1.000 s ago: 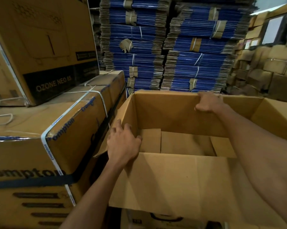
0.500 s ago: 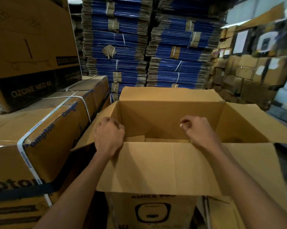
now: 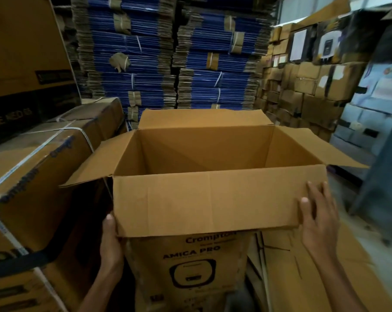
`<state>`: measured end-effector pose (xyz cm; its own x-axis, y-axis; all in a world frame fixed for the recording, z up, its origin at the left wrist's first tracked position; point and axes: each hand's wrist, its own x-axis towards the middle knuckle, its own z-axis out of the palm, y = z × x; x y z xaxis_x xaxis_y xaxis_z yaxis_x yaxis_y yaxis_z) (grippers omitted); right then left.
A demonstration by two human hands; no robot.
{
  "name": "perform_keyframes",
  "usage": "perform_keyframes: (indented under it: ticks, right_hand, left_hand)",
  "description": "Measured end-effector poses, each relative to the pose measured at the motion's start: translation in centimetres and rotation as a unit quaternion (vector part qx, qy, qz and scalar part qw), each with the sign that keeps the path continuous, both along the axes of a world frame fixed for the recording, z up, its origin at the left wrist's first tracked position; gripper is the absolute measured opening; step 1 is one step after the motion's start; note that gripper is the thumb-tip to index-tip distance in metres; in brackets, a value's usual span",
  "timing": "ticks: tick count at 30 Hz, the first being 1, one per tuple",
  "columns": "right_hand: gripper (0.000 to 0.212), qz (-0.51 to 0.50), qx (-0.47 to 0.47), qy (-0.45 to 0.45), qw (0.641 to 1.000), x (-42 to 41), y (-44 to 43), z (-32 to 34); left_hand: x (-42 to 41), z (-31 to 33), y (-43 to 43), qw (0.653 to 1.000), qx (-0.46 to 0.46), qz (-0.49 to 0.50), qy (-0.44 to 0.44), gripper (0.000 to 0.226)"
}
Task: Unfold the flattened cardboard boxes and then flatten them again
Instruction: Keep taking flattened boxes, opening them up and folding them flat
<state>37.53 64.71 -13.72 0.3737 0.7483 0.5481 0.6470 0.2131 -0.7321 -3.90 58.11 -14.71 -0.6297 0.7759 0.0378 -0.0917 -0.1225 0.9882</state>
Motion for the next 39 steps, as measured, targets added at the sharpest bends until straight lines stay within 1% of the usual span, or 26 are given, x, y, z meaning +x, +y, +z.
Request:
perform_keyframes:
  ticks: [1, 2, 3, 4, 5, 6, 7, 8, 9, 10, 12, 13, 14, 16, 18, 20, 21, 23, 24, 25, 27, 28, 30, 32, 34, 39]
  right_hand:
    - [0.054, 0.004, 0.014, 0.059, 0.998, 0.6, 0.2, -0.8]
    - [0.053, 0.022, 0.029, 0.134, 0.990, 1.1, 0.4, -1.5]
    - [0.054, 0.056, 0.041, 0.238, 0.969, 1.7, 0.8, -2.1]
    - [0.057, 0.089, 0.047, 0.343, 0.934, 2.2, 1.2, -2.9]
    - [0.058, 0.109, 0.039, 0.439, 0.891, 2.6, 1.4, -3.4]
    - [0.054, 0.114, 0.024, 0.520, 0.847, 2.7, 1.6, -3.7]
    - [0.047, 0.110, 0.010, 0.575, 0.810, 2.8, 1.8, -3.9]
    - [0.039, 0.096, -0.002, 0.606, 0.790, 2.8, 2.1, -3.9]
    - [0.034, 0.077, -0.021, 0.598, 0.797, 2.7, 2.5, -3.9]
    - [0.035, 0.060, -0.046, 0.566, 0.821, 2.7, 2.9, -4.1]
    - [0.036, 0.058, -0.102, 0.470, 0.875, 2.6, 3.8, -4.7]
    - [0.033, 0.073, -0.136, 0.420, 0.895, 2.8, 4.1, -5.2]
    - [0.030, 0.085, -0.172, 0.380, 0.905, 3.1, 4.5, -5.9]
    - [0.026, 0.091, -0.232, 0.330, 0.911, 3.4, 4.7, -6.6]
    - [0.035, 0.089, -0.257, 0.301, 0.914, 3.4, 4.7, -6.7]
    - [0.056, 0.103, -0.239, 0.288, 0.922, 3.7, 5.4, -6.5]
    - [0.065, 0.113, -0.221, 0.291, 0.924, 3.6, 5.4, -6.0]
    - [0.077, 0.130, -0.189, 0.306, 0.924, 3.5, 5.6, -4.7]
    - [0.081, 0.137, -0.174, 0.311, 0.924, 3.3, 5.7, -4.0]
    - [0.084, 0.144, -0.165, 0.315, 0.924, 3.1, 5.8, -3.2]
    - [0.084, 0.151, -0.147, 0.310, 0.927, 2.8, 6.5, -1.6]
    - [0.084, 0.153, -0.140, 0.301, 0.931, 2.7, 6.9, -0.6]
    - [0.083, 0.147, -0.133, 0.284, 0.938, 2.8, 7.6, 1.4]
    - [0.074, 0.160, -0.119, 0.265, 0.943, 2.9, 8.2, 3.4]
    - [0.067, 0.165, -0.100, 0.253, 0.948, 2.9, 8.8, 5.1]
    - [0.067, 0.126, -0.082, 0.268, 0.952, 2.1, 10.0, 7.8]
  left_hand:
    - [0.2, -0.2, 0.0, 0.998, -0.017, -0.017, -0.056, 0.047]
    - [0.3, -0.4, 0.1, 0.996, -0.026, -0.020, -0.086, 0.045]
    - [0.3, -0.6, 0.4, 0.994, -0.029, -0.014, -0.107, 0.040]
    - [0.1, -1.1, 0.8, 0.992, -0.026, -0.002, -0.120, 0.030]
    - [0.0, -1.3, 1.1, 0.991, -0.020, 0.005, -0.132, 0.021]
    - [-0.2, -1.8, 1.3, 0.991, -0.011, 0.000, -0.130, 0.018]
    - [-0.4, -2.2, 1.7, 0.993, -0.004, -0.015, -0.118, 0.020]
    - [-0.5, -2.6, 1.8, 0.995, -0.010, -0.033, -0.093, 0.023]
    - [-0.7, -3.2, 1.9, 0.996, -0.025, -0.055, -0.061, 0.026]
    - [-0.9, -3.8, 2.1, 0.995, -0.053, -0.081, -0.022, 0.028]
    - [-1.4, -4.8, 2.2, 0.983, -0.117, -0.134, 0.044, 0.026]
    - [-1.9, -5.5, 2.5, 0.975, -0.143, -0.158, 0.058, 0.030]
    - [-2.4, -6.1, 2.6, 0.970, -0.157, -0.173, 0.063, 0.036]
    - [-2.6, -6.3, 2.5, 0.967, -0.164, -0.184, 0.064, 0.041]
    - [-2.0, -5.6, 2.6, 0.967, -0.172, -0.179, 0.064, 0.044]
    - [-1.4, -4.7, 3.0, 0.969, -0.165, -0.176, 0.044, 0.067]
    - [-1.0, -4.0, 3.2, 0.974, -0.163, -0.154, 0.038, 0.073]
    - [-0.7, -2.6, 3.6, 0.983, -0.148, -0.097, 0.040, 0.082]
    - [-0.7, -1.8, 3.6, 0.987, -0.133, -0.082, 0.046, 0.082]
    - [-0.7, -1.0, 3.8, 0.990, -0.109, -0.068, 0.062, 0.077]
    - [-1.2, 1.0, 3.9, 0.993, -0.071, -0.044, 0.086, 0.069]
    - [-1.4, 2.0, 3.9, 0.994, -0.062, -0.031, 0.089, 0.070]
    - [-2.0, 4.0, 3.9, 0.992, -0.058, -0.001, 0.115, 0.072]
    - [-2.2, 6.0, 4.1, 0.988, -0.057, 0.027, 0.139, 0.070]
    - [-1.9, 8.3, 4.2, 0.987, -0.052, 0.045, 0.143, 0.068]
    - [-1.4, 12.5, 4.0, 0.981, -0.060, 0.081, 0.164, 0.066]
